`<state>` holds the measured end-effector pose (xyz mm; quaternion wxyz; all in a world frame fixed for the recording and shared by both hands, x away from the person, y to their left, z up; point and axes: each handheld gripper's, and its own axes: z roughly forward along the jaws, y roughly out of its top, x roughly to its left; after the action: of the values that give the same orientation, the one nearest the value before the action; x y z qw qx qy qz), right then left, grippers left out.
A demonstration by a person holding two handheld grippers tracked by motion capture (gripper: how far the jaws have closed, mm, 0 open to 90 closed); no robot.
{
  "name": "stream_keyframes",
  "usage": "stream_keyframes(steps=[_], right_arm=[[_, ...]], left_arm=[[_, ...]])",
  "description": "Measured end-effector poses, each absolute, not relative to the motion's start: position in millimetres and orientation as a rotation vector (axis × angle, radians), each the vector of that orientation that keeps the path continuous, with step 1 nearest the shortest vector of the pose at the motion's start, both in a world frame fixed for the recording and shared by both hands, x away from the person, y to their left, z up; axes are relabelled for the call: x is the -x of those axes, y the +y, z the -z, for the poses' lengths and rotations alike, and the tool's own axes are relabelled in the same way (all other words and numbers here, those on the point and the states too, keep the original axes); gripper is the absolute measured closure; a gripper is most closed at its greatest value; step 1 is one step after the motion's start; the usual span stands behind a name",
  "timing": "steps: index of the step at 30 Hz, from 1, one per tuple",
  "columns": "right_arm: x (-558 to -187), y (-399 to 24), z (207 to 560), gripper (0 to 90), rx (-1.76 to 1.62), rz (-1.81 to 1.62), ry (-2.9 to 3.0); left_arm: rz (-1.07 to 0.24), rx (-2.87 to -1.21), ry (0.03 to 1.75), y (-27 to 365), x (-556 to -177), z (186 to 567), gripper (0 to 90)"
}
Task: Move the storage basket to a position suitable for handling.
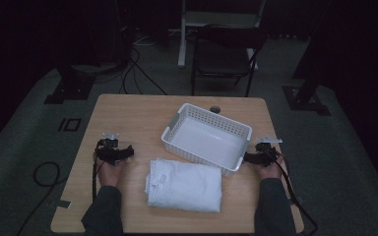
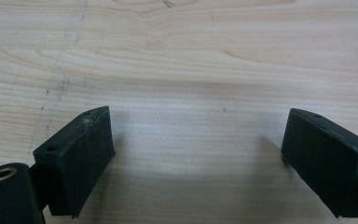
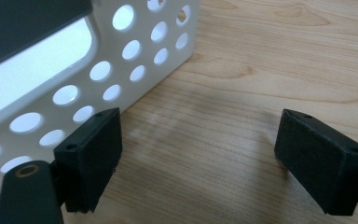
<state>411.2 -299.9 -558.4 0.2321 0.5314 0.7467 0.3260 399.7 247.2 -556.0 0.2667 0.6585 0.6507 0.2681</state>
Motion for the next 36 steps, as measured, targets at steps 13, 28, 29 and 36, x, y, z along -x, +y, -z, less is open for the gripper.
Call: stream_keyframes(steps=[13,28,29,36], right_arm=[[-405.8,-299.3,554.0,22.1,-1.508,-0.852,2.050],[-390.1,-289.2,530.7,41.1,-1.453,-0.761,1.967],[-388.6,-288.0,528.3,41.5,-1.440,-0.753,1.956],[-377.4,-286.1,509.9,49.2,-1.435,-0.815,1.863]], left_arm=[[-0.697,-1.815,1.731,245.2,-394.6,552.3,16.6],[-0.646,-1.852,1.695,243.6,-389.8,545.1,40.3],[-0.651,-1.852,1.690,243.1,-389.2,544.2,40.1],[-0.653,-1.832,1.624,242.0,-384.1,535.1,40.8]])
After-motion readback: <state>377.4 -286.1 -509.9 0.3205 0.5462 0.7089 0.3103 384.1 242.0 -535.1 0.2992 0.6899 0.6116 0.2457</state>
